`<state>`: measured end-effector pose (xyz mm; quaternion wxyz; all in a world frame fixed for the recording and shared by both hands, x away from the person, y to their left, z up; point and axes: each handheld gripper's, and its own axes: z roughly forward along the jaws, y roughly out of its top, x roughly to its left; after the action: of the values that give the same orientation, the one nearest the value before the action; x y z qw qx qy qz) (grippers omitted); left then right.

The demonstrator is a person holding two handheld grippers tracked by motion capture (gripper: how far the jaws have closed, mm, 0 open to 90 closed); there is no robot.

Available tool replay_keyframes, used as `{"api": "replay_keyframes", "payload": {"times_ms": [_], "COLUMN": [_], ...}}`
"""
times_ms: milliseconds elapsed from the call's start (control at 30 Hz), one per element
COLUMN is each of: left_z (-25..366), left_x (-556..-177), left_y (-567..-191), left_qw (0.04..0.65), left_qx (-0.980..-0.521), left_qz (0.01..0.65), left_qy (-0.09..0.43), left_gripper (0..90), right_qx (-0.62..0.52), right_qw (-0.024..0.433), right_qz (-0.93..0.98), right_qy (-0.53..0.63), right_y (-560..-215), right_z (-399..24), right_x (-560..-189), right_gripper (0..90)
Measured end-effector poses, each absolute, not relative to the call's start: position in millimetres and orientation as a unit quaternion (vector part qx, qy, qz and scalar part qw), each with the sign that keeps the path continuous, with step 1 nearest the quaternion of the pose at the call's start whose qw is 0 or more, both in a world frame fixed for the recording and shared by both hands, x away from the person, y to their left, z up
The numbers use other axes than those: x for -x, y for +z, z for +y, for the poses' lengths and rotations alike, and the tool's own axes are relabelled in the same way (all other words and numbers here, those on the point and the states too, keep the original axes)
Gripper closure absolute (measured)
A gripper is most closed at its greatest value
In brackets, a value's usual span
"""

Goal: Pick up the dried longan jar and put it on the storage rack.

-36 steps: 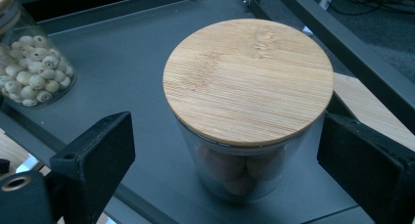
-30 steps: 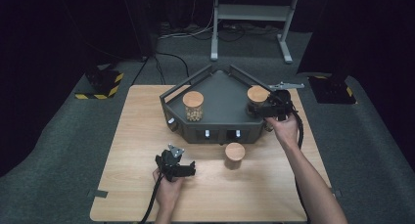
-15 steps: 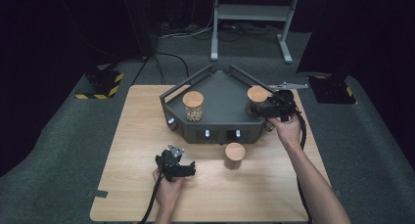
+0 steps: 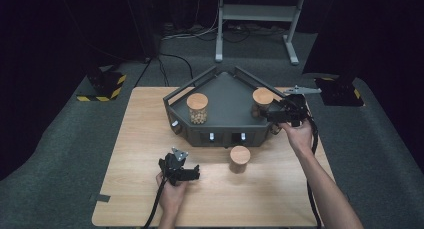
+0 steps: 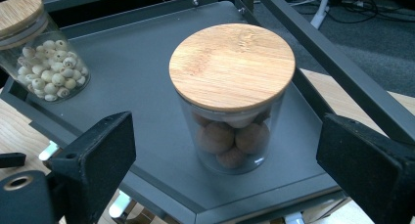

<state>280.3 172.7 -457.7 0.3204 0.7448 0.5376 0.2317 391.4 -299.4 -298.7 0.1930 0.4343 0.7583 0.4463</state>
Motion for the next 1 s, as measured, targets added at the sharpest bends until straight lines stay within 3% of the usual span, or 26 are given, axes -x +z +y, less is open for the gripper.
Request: {"api": "replay_keyframes", "payload": {"times_ms": [1000], "left_z": [172], "left_x": [-280], "left_y": [-458], "left_qw": [0.32], "left_qx": [-0.745], "left_qz": [0.538], "left_qy": [0.232], "left_gripper": [0.8], "right_qx": [-0.447], "right_qw": [0.194], "right_qz": [0.746], "right_qy": [0.453], "right_y": [-313], "right_z": [-338], "right_x": [-366], "right_gripper": [7.4]}}
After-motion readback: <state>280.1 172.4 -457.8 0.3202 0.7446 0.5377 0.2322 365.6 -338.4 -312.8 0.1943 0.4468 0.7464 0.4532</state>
